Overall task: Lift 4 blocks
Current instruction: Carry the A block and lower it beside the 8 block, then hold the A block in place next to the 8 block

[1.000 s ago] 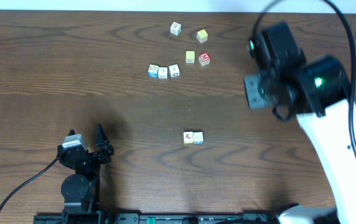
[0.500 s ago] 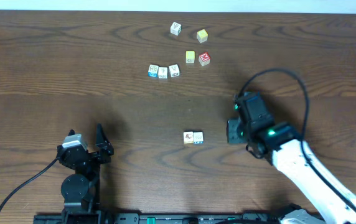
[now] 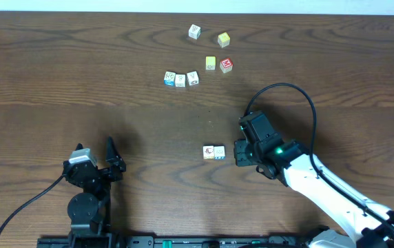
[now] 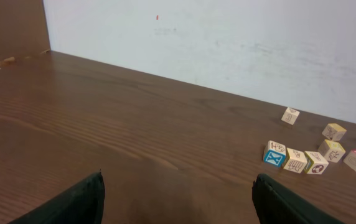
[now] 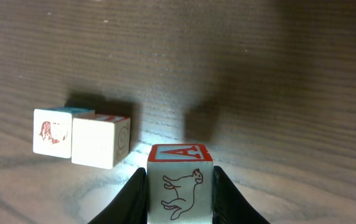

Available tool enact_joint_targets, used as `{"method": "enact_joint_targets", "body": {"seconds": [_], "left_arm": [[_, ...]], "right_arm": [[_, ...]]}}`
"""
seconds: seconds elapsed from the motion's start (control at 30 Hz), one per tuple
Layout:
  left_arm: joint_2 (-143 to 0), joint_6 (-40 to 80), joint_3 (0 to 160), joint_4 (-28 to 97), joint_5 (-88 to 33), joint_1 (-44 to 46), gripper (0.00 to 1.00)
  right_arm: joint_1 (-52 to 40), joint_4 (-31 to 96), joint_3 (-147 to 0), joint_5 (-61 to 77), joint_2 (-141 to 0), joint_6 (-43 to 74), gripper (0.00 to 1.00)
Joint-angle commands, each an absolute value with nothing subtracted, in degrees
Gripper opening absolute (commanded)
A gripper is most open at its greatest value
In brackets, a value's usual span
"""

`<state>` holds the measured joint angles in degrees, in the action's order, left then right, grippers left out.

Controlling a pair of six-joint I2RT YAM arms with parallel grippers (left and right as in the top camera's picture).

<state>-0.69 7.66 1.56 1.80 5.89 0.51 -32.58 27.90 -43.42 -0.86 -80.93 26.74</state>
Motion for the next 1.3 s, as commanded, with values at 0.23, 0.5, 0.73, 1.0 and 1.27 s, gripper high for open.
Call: {"method": "enact_joint_targets", "body": {"seconds": [0.23, 0.5, 0.73, 1.0, 1.27], "left_arm": [[-0.6, 7.53, 0.23, 3.79, 6.2, 0.3, 0.76], [-0.6, 7.53, 0.23, 3.79, 6.2, 0.3, 0.76], [-0.6, 7.53, 0.23, 3.79, 6.2, 0.3, 0.77], [-0.6, 7.53, 0.23, 3.79, 6.2, 0.3, 0.77], [-0.6, 7.53, 0.23, 3.79, 6.2, 0.3, 0.76]], "right_arm": [[-33.1, 23.44, -43.77, -0.23, -88.44, 27.22, 0.06], [-33.1, 22.35, -43.77, 2.04, -88.79, 26.7, 0.06], [-33.12, 21.85, -43.77, 3.2, -88.79, 26.72, 0.06], [-33.1, 21.87, -43.77, 3.33, -88.79, 26.76, 0.14], [-33.1, 21.89, -43.77, 3.33, -88.79, 26.76, 0.24]]}}
